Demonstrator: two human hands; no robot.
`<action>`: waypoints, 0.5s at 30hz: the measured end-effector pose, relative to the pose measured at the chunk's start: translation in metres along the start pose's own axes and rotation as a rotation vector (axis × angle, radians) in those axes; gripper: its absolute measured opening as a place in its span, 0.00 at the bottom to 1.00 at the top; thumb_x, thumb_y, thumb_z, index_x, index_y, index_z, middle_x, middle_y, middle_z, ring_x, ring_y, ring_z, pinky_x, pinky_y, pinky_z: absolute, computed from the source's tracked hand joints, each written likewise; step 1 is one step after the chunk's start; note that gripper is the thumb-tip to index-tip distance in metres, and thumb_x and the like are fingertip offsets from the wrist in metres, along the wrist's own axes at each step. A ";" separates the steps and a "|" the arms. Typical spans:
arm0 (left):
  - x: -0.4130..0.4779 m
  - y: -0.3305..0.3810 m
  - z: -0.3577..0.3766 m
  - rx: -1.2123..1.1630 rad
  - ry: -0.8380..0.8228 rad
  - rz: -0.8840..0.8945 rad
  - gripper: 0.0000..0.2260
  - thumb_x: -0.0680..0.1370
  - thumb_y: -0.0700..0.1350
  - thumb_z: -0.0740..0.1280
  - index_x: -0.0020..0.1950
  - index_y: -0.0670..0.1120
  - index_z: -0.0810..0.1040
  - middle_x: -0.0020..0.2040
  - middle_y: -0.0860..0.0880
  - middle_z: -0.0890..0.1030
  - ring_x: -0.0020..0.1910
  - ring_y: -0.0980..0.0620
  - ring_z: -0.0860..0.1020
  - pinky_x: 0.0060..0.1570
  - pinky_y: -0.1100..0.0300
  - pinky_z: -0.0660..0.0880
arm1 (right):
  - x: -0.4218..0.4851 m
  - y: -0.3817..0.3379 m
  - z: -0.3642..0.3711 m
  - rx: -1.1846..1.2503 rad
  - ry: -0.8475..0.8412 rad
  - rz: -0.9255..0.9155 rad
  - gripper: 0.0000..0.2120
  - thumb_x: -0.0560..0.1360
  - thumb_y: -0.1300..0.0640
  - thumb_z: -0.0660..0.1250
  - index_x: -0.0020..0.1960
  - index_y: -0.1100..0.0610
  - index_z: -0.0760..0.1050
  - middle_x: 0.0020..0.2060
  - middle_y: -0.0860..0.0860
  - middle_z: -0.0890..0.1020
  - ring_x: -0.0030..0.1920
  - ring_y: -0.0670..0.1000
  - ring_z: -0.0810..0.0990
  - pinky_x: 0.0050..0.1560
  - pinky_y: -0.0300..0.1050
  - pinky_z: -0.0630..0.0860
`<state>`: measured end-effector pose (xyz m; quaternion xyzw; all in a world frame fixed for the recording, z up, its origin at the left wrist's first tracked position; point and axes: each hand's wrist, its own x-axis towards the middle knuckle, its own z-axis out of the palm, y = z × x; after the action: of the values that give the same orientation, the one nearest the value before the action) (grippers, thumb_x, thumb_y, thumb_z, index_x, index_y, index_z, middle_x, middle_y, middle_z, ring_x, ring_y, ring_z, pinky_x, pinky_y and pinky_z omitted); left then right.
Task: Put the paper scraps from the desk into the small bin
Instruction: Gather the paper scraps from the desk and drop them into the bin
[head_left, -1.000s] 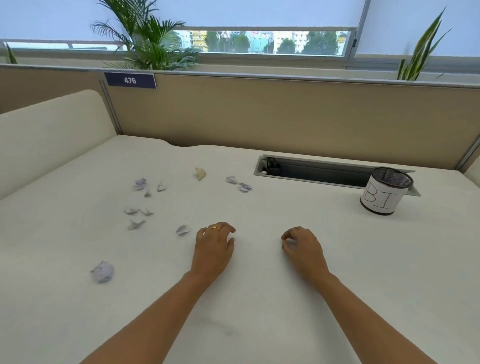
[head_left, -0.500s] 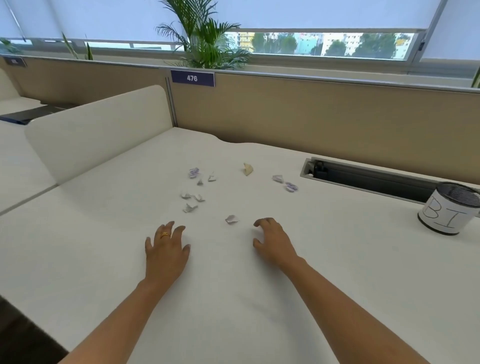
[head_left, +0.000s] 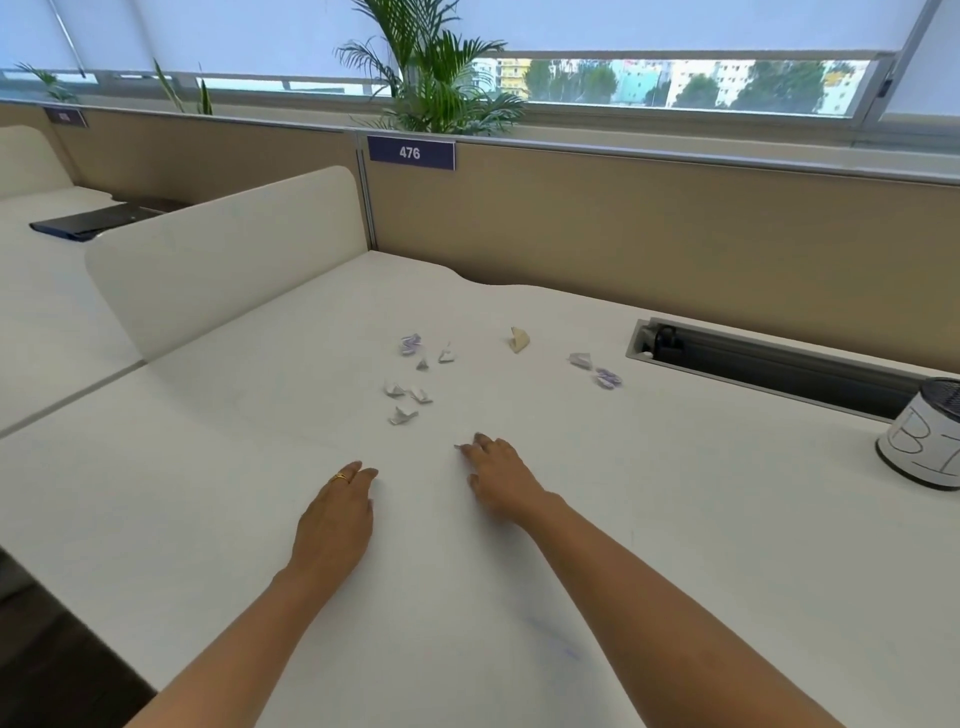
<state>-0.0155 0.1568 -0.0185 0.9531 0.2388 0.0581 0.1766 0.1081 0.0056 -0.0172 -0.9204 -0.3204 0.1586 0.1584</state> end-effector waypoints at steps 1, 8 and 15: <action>0.001 0.001 0.000 -0.002 0.005 0.007 0.19 0.80 0.38 0.56 0.72 0.44 0.64 0.75 0.46 0.62 0.74 0.48 0.63 0.69 0.54 0.65 | -0.001 0.001 0.002 -0.018 0.010 -0.010 0.23 0.80 0.61 0.52 0.74 0.59 0.54 0.76 0.57 0.55 0.75 0.59 0.53 0.76 0.51 0.52; 0.007 0.009 0.002 -0.047 0.014 0.034 0.18 0.78 0.37 0.59 0.69 0.41 0.68 0.72 0.44 0.68 0.70 0.46 0.69 0.68 0.55 0.66 | -0.005 0.001 -0.003 0.071 0.197 -0.045 0.20 0.76 0.66 0.58 0.67 0.60 0.63 0.70 0.57 0.63 0.66 0.59 0.65 0.61 0.52 0.71; 0.005 0.012 0.001 -0.089 0.019 0.035 0.17 0.78 0.38 0.62 0.67 0.40 0.70 0.67 0.43 0.74 0.66 0.45 0.73 0.66 0.58 0.67 | 0.002 -0.008 0.001 -0.079 -0.020 -0.087 0.27 0.77 0.70 0.48 0.75 0.57 0.53 0.77 0.56 0.50 0.76 0.58 0.48 0.76 0.54 0.51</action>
<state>-0.0057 0.1491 -0.0148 0.9478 0.2208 0.0808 0.2154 0.1047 0.0129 -0.0152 -0.9096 -0.3676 0.1479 0.1254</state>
